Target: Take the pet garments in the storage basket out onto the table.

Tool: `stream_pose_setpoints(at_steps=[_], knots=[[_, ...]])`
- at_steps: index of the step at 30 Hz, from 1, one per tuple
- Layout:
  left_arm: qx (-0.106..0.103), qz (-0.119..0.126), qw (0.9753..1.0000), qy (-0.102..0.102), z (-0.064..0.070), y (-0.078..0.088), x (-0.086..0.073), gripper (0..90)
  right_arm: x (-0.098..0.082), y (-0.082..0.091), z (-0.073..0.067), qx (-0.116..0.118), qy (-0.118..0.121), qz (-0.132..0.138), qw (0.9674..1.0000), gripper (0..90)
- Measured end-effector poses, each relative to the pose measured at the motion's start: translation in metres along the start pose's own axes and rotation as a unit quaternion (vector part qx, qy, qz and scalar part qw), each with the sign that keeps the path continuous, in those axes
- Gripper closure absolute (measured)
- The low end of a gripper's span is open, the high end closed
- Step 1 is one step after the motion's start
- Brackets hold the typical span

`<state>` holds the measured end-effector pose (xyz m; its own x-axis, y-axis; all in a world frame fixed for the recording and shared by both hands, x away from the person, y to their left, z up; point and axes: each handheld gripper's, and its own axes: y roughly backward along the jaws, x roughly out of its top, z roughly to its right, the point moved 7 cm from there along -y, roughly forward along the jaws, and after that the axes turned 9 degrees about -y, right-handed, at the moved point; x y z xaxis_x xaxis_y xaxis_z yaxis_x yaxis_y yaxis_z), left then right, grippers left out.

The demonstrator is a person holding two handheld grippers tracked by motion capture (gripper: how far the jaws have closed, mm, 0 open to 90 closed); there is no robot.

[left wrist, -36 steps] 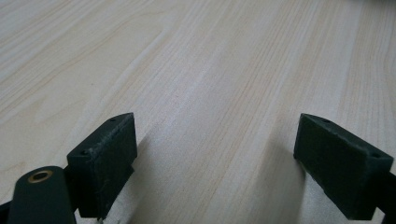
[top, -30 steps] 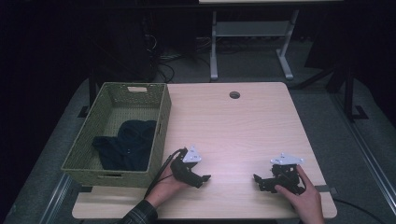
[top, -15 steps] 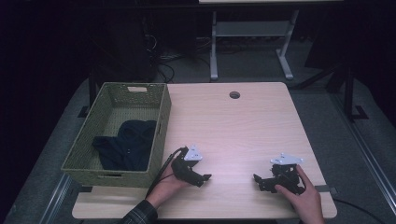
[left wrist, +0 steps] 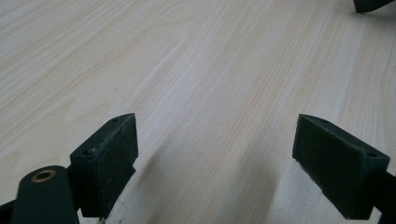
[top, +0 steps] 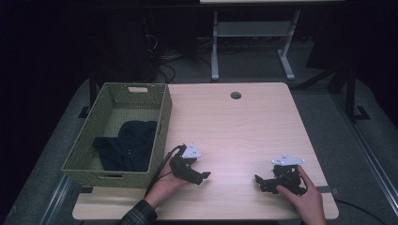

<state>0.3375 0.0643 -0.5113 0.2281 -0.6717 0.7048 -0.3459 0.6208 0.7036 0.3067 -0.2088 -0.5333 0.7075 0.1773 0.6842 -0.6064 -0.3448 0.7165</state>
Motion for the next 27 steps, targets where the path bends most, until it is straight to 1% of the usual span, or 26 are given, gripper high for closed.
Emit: stream_pose_setpoints(at_steps=[5, 7, 9, 10, 13, 17, 18, 20, 22, 25, 26, 27], knots=[[-0.001, 0.007, 1.0, 0.006, -0.001, 0.003, 0.003, 13.8, 0.0, 0.0, 0.0, 0.0, 0.001, 0.0, 1.0, 0.0], [-0.001, 0.008, 1.0, 0.003, -0.001, 0.005, 0.004, 13.8, 0.0, 0.0, 0.0, 0.0, 0.0, -0.001, 1.0, 0.0], [0.0, 0.009, 0.9999, 0.006, -0.001, 0.006, 0.005, 13.8, 0.0, 0.0, 0.0, 0.0, 0.0, -0.001, 1.0, 0.0], [-0.001, 0.011, 0.9999, 0.004, -0.001, 0.007, 0.006, 13.8, 0.0, 0.0, 0.0, 0.0, 0.0, -0.001, 1.0, 0.0], [-0.008, 0.01, 0.9999, 0.01, -0.001, 0.008, 0.007, 13.8, 0.0, 0.0, 0.0, 0.0, 0.0, -0.001, 1.0, 0.0], [-0.007, 0.011, 0.9999, 0.008, -0.001, 0.011, 0.009, 13.8, 0.0, 0.0, 0.0, 0.0, 0.0, 0.0, 1.0, 0.0], [-0.006, 0.012, 0.9999, 0.006, -0.001, 0.012, 0.01, 13.8, 0.0, 0.0, 0.0, 0.0, 0.001, 0.0, 1.0, 0.0], [-0.006, 0.012, 0.9999, 0.008, -0.001, 0.013, 0.012, 13.8, 0.0, 0.0, 0.0, 0.0, 0.0, -0.001, 1.0, 0.0], [-0.005, 0.01, 0.9999, 0.003, -0.002, 0.015, 0.012, 13.8, 0.0, 0.0, 0.0, 0.0, 0.001, 0.0, 1.0, 0.0], [-0.006, 0.01, 0.9999, 0.004, -0.003, 0.016, 0.013, 13.8, 0.0, 0.0, 0.0, 0.0, 0.0, -0.001, 1.0, 0.0], [-0.006, 0.014, 0.9998, 0.01, -0.003, 0.016, 0.014, 13.8, 0.0, 0.0, 0.0, 0.0, 0.001, 0.0, 1.0, 0.0], [-0.007, 0.013, 0.9999, 0.007, -0.003, 0.017, 0.015, 13.8, 0.0, 0.0, 0.0, 0.0, 0.0, -0.001, 1.0, 0.0]])
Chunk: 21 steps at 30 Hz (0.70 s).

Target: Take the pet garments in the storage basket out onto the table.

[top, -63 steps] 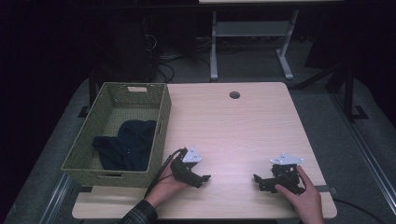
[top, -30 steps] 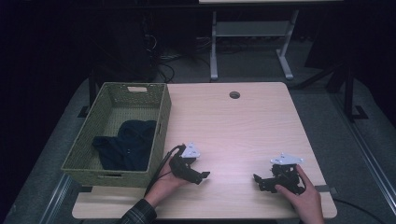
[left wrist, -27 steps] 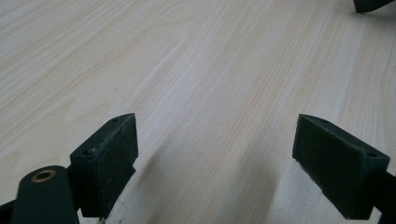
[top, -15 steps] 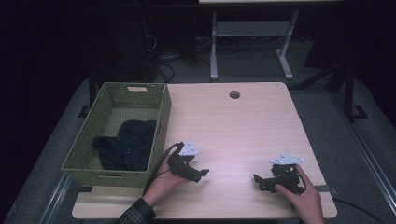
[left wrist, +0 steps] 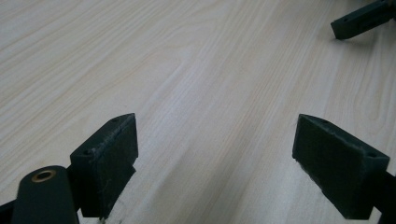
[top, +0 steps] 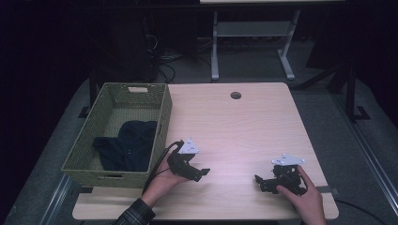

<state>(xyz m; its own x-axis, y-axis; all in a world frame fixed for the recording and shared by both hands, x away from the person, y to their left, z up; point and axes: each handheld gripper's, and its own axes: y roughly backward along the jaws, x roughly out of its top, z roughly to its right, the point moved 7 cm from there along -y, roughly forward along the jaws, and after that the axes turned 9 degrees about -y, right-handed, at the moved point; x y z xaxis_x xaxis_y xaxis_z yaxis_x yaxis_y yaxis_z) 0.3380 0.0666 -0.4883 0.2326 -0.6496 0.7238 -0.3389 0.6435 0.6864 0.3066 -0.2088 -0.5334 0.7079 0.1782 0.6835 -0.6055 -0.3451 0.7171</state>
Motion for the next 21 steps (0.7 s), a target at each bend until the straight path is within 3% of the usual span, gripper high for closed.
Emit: stream_pose_setpoints(at_steps=[21], knots=[[-0.002, 0.002, 1.0, 0.0, -0.001, 0.015, 0.015, 14.0, 0.0, 0.0, 0.0, 0.001, 0.002, 0.0, 1.0, 0.0]])
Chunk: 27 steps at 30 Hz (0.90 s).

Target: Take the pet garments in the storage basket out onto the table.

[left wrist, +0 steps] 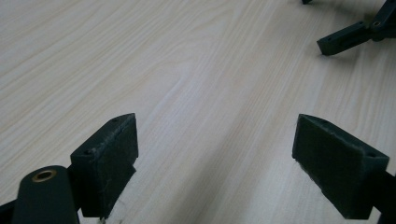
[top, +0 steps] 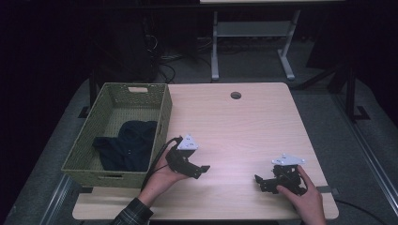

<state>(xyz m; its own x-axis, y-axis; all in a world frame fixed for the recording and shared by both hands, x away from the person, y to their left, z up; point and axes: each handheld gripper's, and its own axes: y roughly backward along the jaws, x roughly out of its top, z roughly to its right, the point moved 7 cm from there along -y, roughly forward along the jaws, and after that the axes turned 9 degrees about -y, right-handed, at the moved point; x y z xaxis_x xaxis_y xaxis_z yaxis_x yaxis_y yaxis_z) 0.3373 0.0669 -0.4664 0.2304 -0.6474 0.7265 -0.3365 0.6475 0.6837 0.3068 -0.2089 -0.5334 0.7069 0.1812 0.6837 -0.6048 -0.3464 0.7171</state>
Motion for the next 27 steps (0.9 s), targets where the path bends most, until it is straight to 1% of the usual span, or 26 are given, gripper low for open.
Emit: stream_pose_setpoints(at_steps=[5, 7, 10, 11, 13, 14, 16, 18, 19, 22, 23, 24, 27], knots=[[0.002, 0.002, 1.0, -0.007, -0.001, 0.005, 0.006, 14.0, 0.0, 0.0, 0.0, 0.0, -0.001, 0.0, 1.0, 0.0], [0.002, 0.009, 0.9999, -0.006, -0.002, 0.007, 0.008, 14.0, 0.0, 0.0, 0.0, 0.0, 0.0, 0.0, 1.0, 0.0], [0.003, 0.013, 0.9999, -0.001, -0.002, 0.008, 0.011, 14.0, 0.0, 0.0, 0.0, -0.001, -0.001, 0.0, 1.0, 0.0], [0.003, 0.01, 0.9999, -0.006, -0.002, 0.009, 0.012, 14.0, 0.0, 0.0, 0.0, 0.0, -0.001, 0.0, 1.0, 0.0], [0.003, 0.012, 0.9999, -0.006, -0.003, 0.01, 0.013, 14.0, 0.0, 0.0, 0.0, 0.0, -0.001, 0.0, 1.0, 0.0], [0.004, 0.014, 0.9999, -0.003, -0.002, 0.01, 0.014, 14.0, 0.0, 0.0, 0.0, 0.0, -0.001, 0.0, 1.0, 0.0], [0.002, 0.014, 0.9999, -0.008, -0.003, 0.012, 0.015, 14.0, 0.0, 0.0, 0.0, -0.001, -0.001, 0.0, 1.0, 0.0], [0.003, 0.016, 0.9999, -0.005, -0.003, 0.012, 0.017, 14.0, 0.0, 0.0, 0.0, -0.001, -0.001, 0.0, 1.0, 0.0], [0.003, 0.015, 0.9998, -0.009, -0.004, 0.013, 0.017, 14.0, 0.0, 0.0, 0.0, -0.001, 0.0, 0.0, 1.0, 0.0], [0.003, 0.018, 0.9998, -0.009, -0.004, 0.014, 0.019, 14.0, 0.0, 0.0, 0.0, -0.001, -0.001, 0.0, 1.0, 0.0], [0.002, 0.02, 0.9998, -0.005, -0.004, 0.014, 0.02, 14.0, 0.0, 0.0, 0.0, -0.001, -0.002, -0.001, 1.0, 0.0], [0.001, 0.018, 0.9998, -0.009, -0.005, 0.015, 0.02, 14.0, 0.0, 0.0, 0.0, -0.001, -0.002, -0.001, 1.0, 0.0], [0.002, 0.02, 0.9998, -0.009, -0.007, 0.018, 0.023, 14.0, 0.0, 0.0, 0.0, -0.001, -0.003, -0.001, 1.0, 0.0]])
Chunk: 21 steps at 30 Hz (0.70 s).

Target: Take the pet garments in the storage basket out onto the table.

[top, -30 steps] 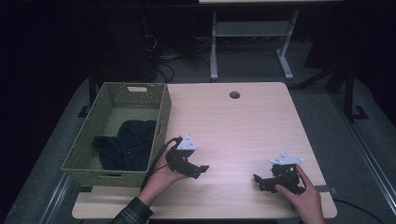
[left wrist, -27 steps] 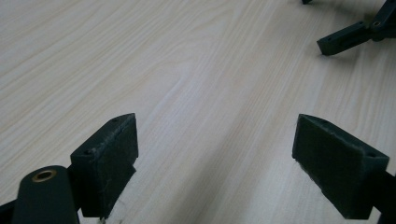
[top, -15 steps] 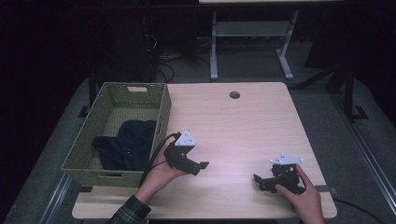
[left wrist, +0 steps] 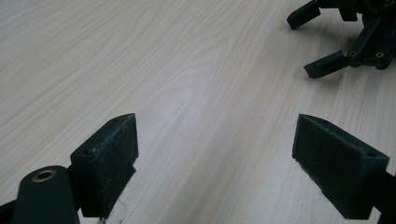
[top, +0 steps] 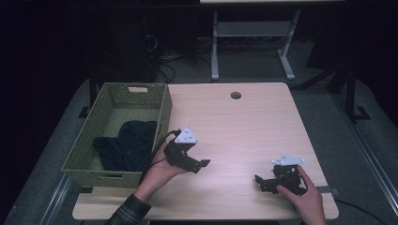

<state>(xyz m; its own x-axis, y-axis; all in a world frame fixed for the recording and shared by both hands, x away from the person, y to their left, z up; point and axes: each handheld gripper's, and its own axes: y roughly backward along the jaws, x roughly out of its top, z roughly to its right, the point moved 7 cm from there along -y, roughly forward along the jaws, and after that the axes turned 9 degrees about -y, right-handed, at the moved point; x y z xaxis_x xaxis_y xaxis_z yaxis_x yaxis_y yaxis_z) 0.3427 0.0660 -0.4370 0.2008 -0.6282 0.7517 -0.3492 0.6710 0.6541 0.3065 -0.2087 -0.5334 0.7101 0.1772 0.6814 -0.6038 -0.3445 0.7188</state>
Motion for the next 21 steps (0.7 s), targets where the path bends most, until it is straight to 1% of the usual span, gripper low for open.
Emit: stream_pose_setpoints(at_steps=[2, 5, 6, 13, 14, 17, 21], knots=[[0.001, 0.001, 1.0, -0.003, -0.002, 0.002, 0.003, 14.0, 0.0, 0.0, 0.0, 0.0, 0.001, 0.001, 1.0, 0.0], [0.0, 0.006, 1.0, -0.001, -0.004, 0.005, 0.007, 14.0, 0.0, 0.0, 0.0, 0.0, 0.002, 0.001, 1.0, 0.0], [-0.001, 0.004, 1.0, -0.004, -0.004, 0.006, 0.008, 14.0, 0.0, 0.0, 0.0, 0.0, 0.001, 0.001, 1.0, 0.0], [-0.007, 0.008, 0.9999, -0.006, -0.008, 0.01, 0.015, 14.0, 0.0, 0.0, 0.0, 0.0, 0.001, 0.001, 1.0, 0.0], [-0.006, 0.01, 0.9999, -0.002, -0.009, 0.01, 0.016, 14.0, 0.0, 0.0, 0.0, 0.0, 0.002, 0.001, 1.0, 0.0], [-0.009, 0.012, 0.9999, -0.002, -0.011, 0.012, 0.019, 14.0, 0.0, 0.0, 0.0, 0.0, 0.002, 0.001, 1.0, 0.0], [-0.01, 0.009, 0.9999, -0.008, -0.016, 0.014, 0.02, 14.3, 0.0, 0.0, 0.0, 0.0, 0.002, 0.001, 1.0, 0.0]])
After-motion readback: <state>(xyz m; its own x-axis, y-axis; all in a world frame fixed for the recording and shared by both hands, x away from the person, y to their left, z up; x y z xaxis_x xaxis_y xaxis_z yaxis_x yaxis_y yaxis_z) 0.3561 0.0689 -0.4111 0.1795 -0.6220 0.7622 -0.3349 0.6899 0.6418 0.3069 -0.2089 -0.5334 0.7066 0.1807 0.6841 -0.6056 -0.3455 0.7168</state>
